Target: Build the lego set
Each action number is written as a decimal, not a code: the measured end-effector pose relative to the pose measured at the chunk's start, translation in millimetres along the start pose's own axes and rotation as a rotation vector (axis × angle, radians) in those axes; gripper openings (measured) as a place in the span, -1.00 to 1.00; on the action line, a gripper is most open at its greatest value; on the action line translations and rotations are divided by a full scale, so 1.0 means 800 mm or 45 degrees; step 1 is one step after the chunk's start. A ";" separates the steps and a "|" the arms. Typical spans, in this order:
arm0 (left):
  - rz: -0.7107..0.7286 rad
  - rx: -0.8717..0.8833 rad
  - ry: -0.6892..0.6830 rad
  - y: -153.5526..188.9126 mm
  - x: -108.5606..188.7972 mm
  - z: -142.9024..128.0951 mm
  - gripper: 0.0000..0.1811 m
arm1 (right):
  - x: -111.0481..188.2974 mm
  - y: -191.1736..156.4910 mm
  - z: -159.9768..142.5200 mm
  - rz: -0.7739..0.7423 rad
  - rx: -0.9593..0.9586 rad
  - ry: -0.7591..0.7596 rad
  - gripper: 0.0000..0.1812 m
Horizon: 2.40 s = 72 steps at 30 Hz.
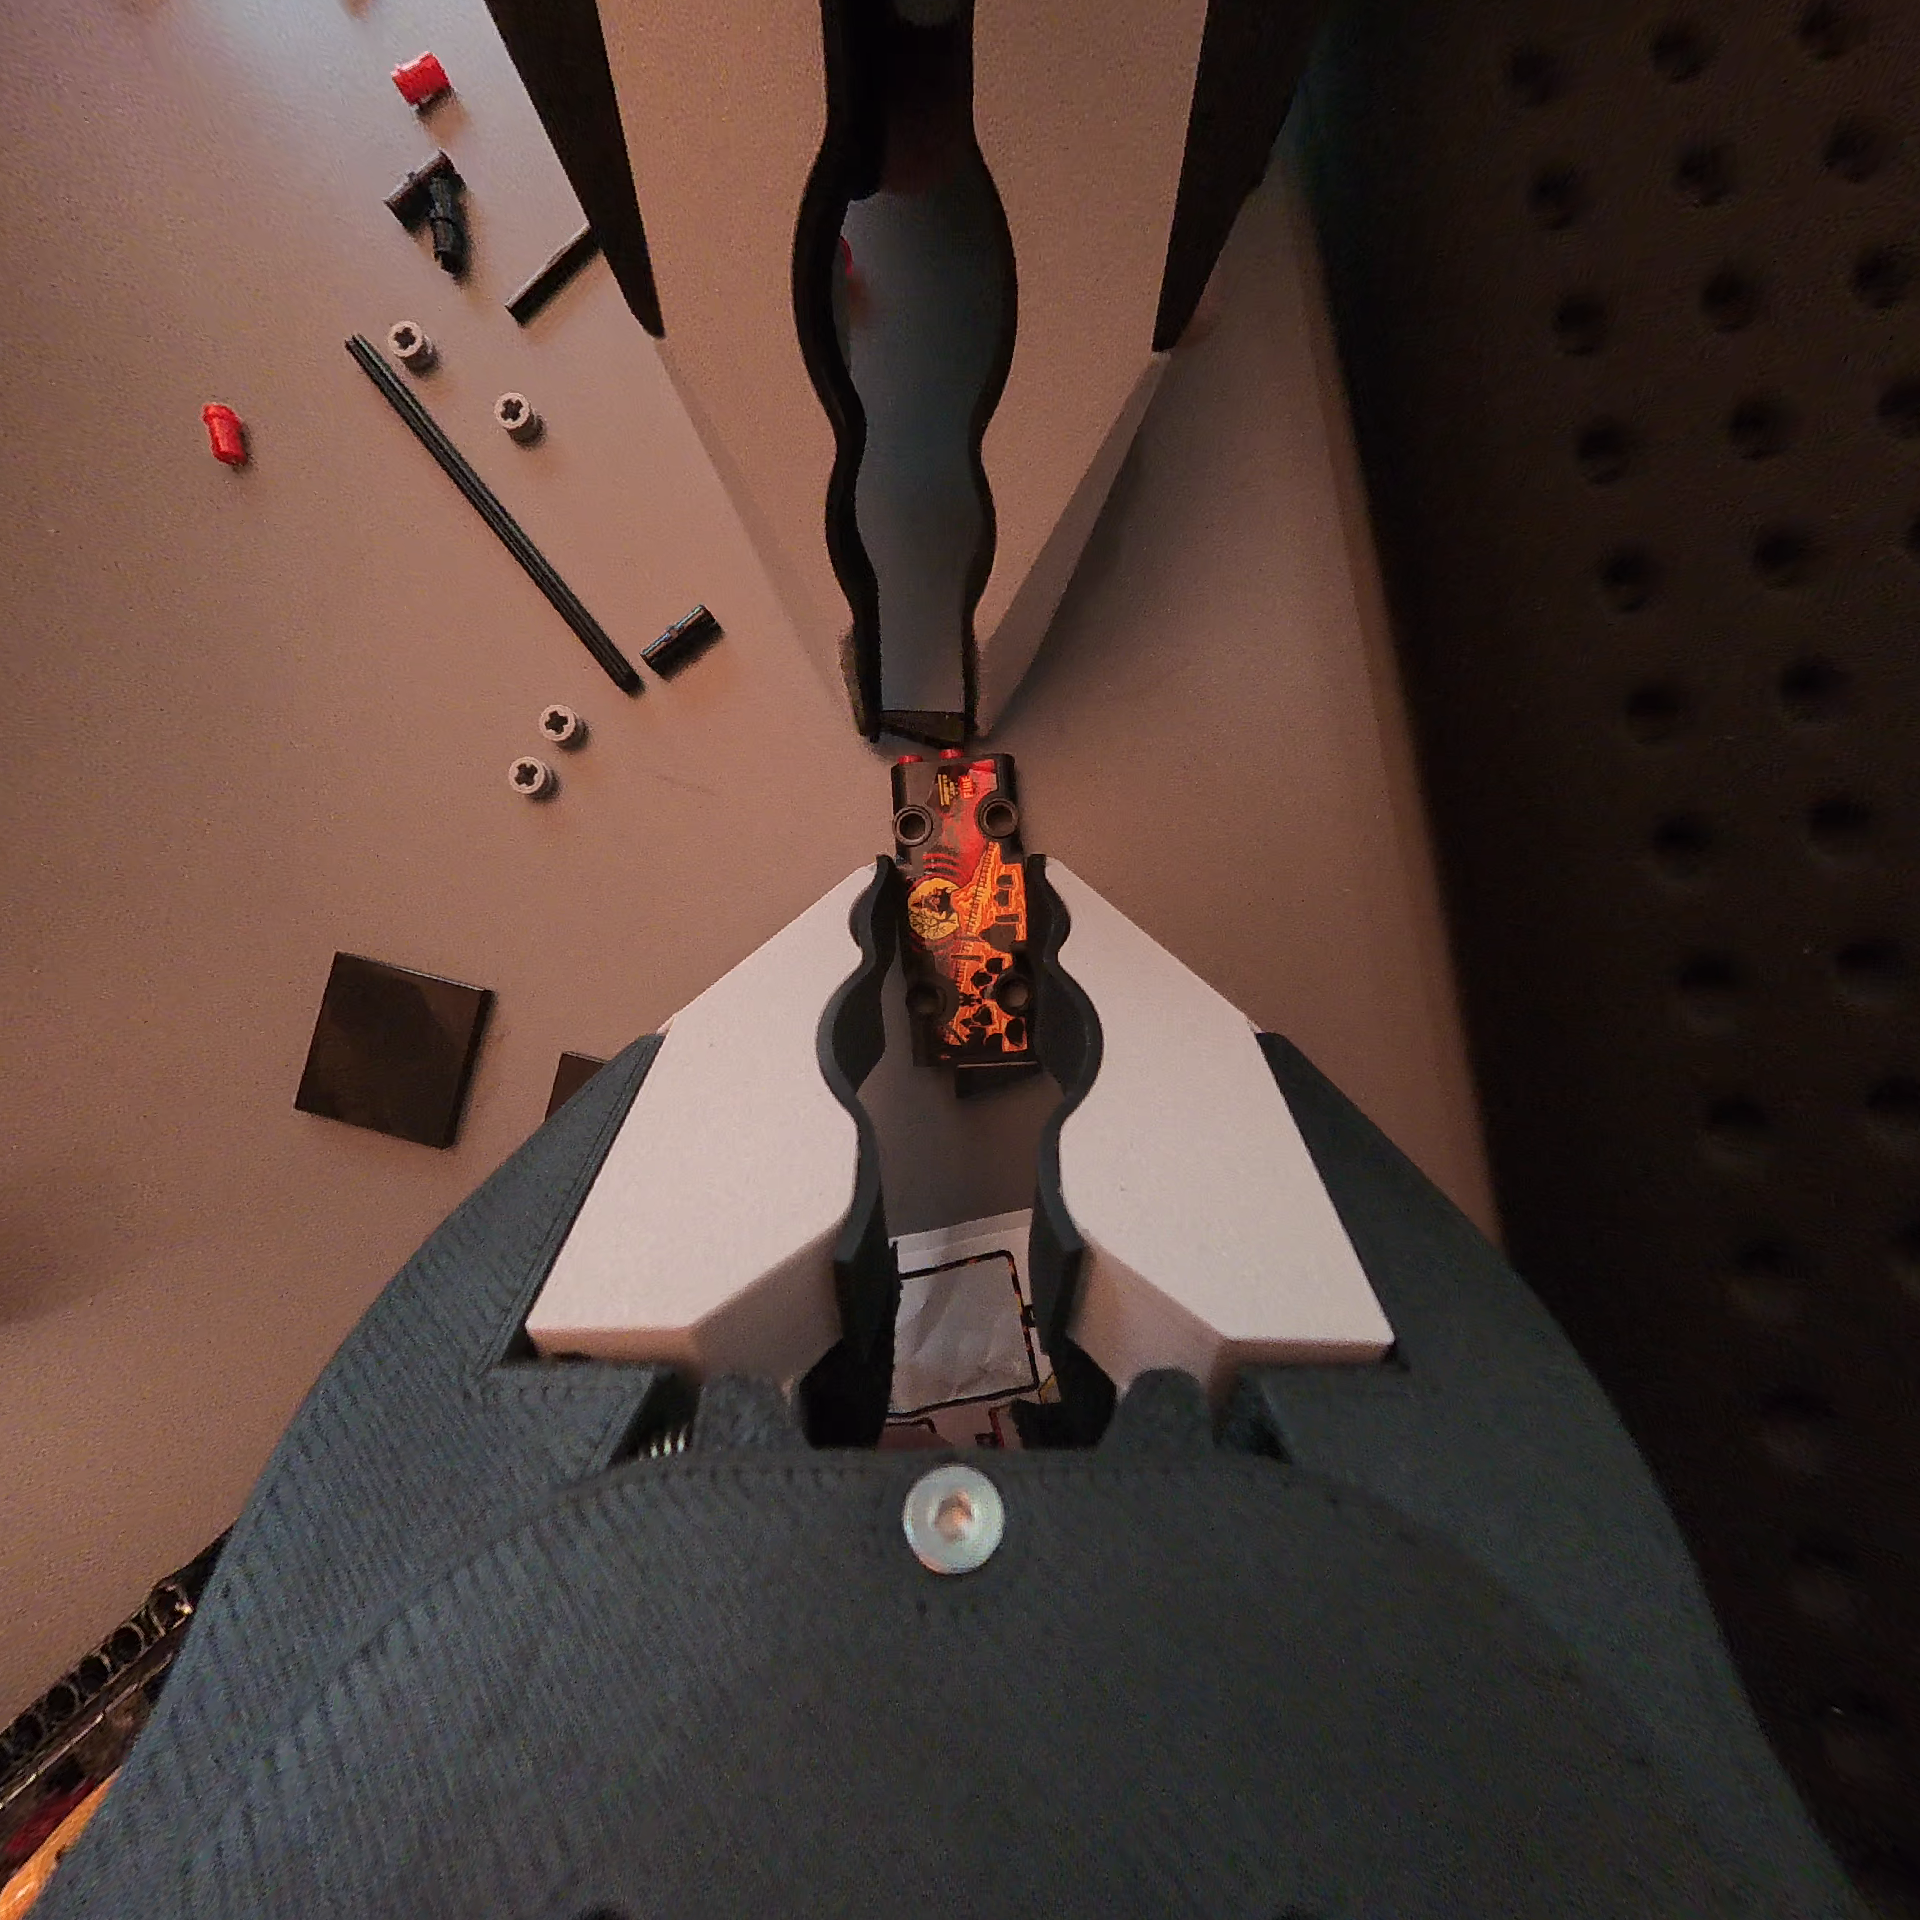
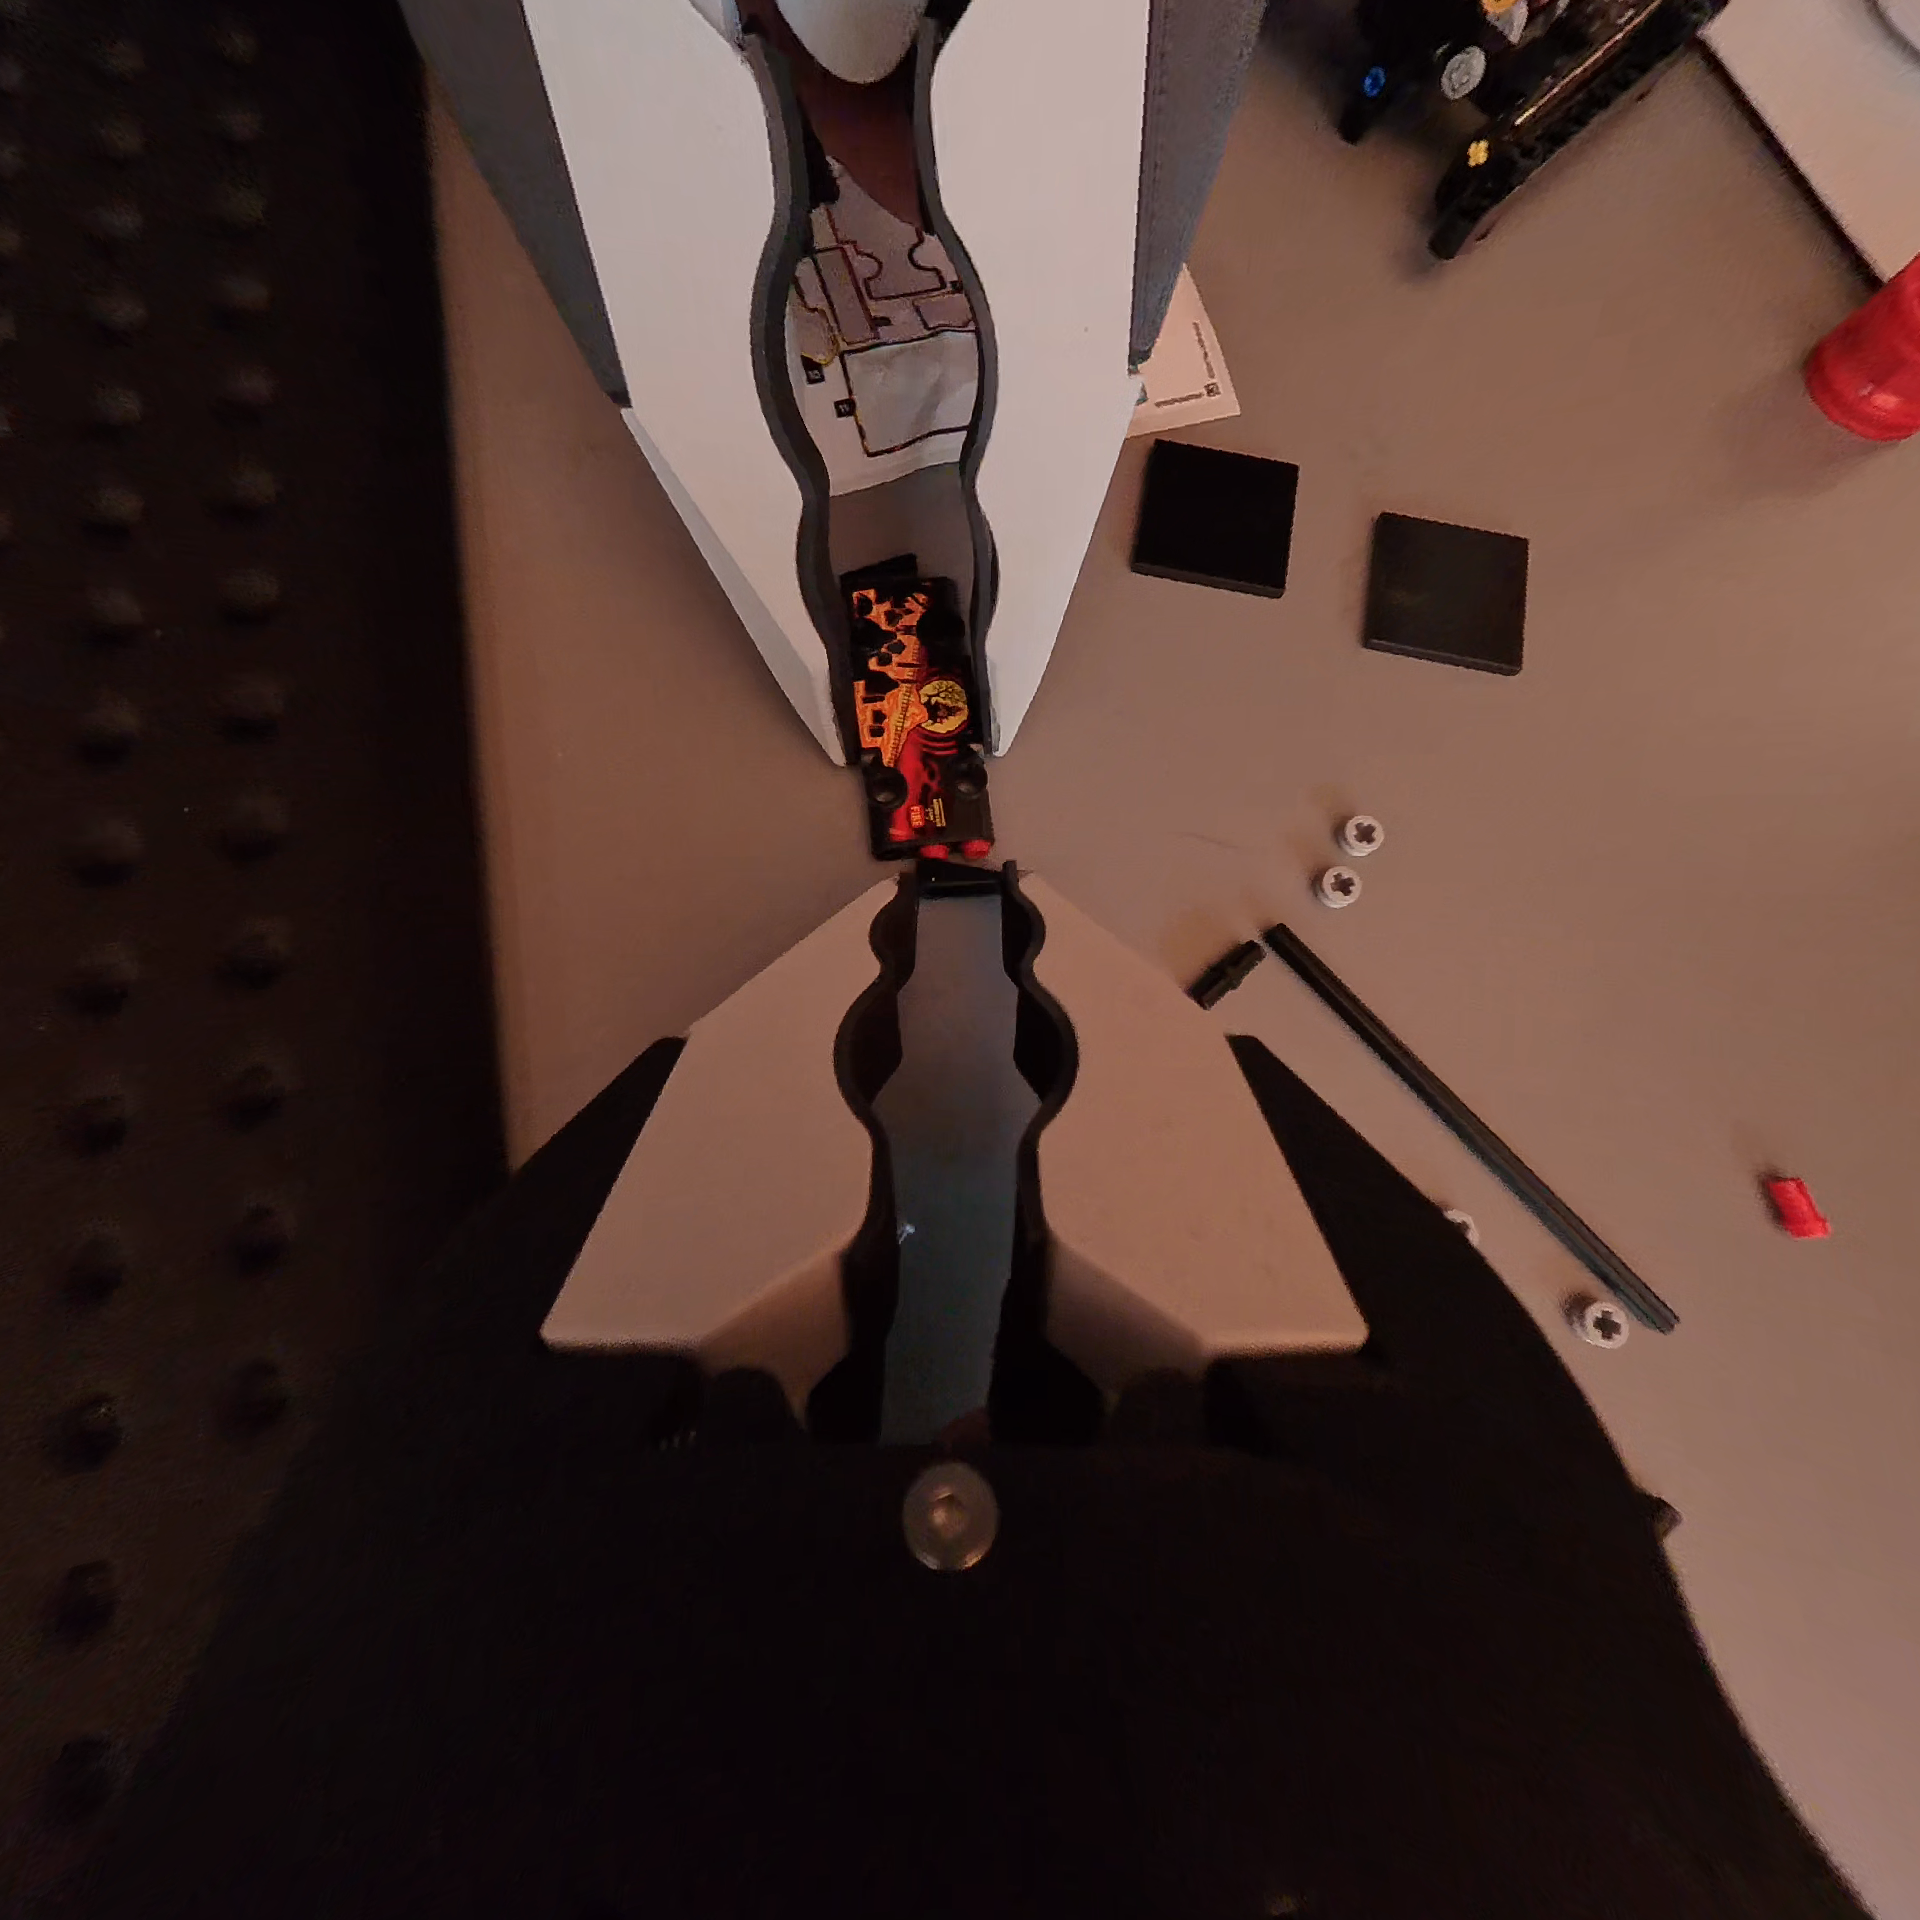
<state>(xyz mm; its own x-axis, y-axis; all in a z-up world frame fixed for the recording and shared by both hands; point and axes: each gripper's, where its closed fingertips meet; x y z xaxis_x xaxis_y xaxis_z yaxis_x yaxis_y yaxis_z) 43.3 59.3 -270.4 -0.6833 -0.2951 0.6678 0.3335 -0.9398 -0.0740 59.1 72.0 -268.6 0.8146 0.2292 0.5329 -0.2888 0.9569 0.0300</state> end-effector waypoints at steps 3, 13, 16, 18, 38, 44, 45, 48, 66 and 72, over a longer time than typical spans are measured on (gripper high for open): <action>0.003 -0.001 -0.002 0.000 0.000 0.000 -0.73 | -0.002 -0.002 0.001 0.008 0.004 -0.001 -0.84; -0.001 -0.016 -0.006 0.001 -0.001 0.000 -0.73 | -0.003 -0.001 0.002 0.027 -0.009 0.009 -0.83; 0.000 -0.015 -0.004 0.001 -0.001 0.001 -0.73 | -0.002 0.000 0.002 0.019 -0.015 0.010 -0.74; 0.001 -0.012 -0.006 0.001 -0.001 0.001 -0.73 | -0.001 0.000 0.001 0.010 -0.015 0.006 -0.72; 0.011 -0.001 -0.008 0.001 -0.001 0.000 -0.74 | 0.000 -0.006 -0.001 0.053 -0.074 -0.005 -0.97; 0.014 0.002 0.009 0.001 -0.001 0.001 -0.73 | 0.000 -0.007 -0.001 0.076 -0.109 0.006 -0.98; 0.015 -0.008 0.007 0.001 -0.001 0.001 -0.73 | 0.001 -0.008 -0.001 0.090 -0.125 0.002 -0.98; 0.030 -0.037 0.010 0.001 -0.001 0.002 -0.73 | 0.002 -0.009 -0.001 0.116 -0.180 0.004 -0.98; 0.093 -0.165 0.046 0.000 -0.001 0.004 -0.74 | 0.002 -0.007 -0.002 0.097 -0.146 0.023 -0.98; 0.059 -0.158 0.063 0.001 -0.001 0.004 -0.74 | 0.003 -0.008 -0.002 0.087 -0.111 0.026 -0.98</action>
<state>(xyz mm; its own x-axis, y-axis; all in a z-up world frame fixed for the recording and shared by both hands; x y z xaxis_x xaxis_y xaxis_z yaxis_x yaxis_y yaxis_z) 46.5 59.9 -268.5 -0.7010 -0.3440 0.6247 0.2847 -0.9381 -0.1971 63.9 66.7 -269.0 0.8049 0.2969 0.5139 -0.2997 0.9507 -0.0800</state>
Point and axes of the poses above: each gripper's, where its closed fingertips meet, x back along the fingers, z out of its top, y = z × x across the jaws, and after that the axes turned 12 degrees about y, right-handed
